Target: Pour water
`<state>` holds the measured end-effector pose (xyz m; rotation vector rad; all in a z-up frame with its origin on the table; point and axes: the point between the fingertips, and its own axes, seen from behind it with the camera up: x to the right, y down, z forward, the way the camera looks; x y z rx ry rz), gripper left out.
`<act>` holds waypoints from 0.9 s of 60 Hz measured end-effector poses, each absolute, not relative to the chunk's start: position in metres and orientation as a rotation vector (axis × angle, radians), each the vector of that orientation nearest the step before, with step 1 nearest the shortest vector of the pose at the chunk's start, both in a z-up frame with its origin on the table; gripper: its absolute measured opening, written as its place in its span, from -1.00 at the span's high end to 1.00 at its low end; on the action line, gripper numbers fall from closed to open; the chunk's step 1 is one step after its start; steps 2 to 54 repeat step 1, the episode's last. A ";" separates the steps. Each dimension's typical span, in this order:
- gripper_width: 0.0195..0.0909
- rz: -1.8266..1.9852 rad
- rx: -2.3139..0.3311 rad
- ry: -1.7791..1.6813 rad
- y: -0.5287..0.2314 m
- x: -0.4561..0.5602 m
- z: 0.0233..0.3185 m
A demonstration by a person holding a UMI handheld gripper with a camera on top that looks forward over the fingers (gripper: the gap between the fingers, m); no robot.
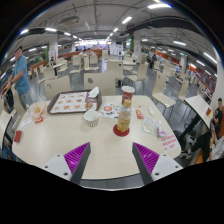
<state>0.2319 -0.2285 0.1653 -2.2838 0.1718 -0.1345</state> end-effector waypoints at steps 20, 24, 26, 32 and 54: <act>-0.85 -0.133 -2.283 0.171 -0.229 0.232 0.165; -0.85 -0.133 -2.283 0.171 -0.229 0.232 0.165; -0.85 -0.133 -2.283 0.171 -0.229 0.232 0.165; -0.85 -0.133 -2.283 0.171 -0.229 0.232 0.165; -0.85 -0.133 -2.283 0.171 -0.229 0.232 0.165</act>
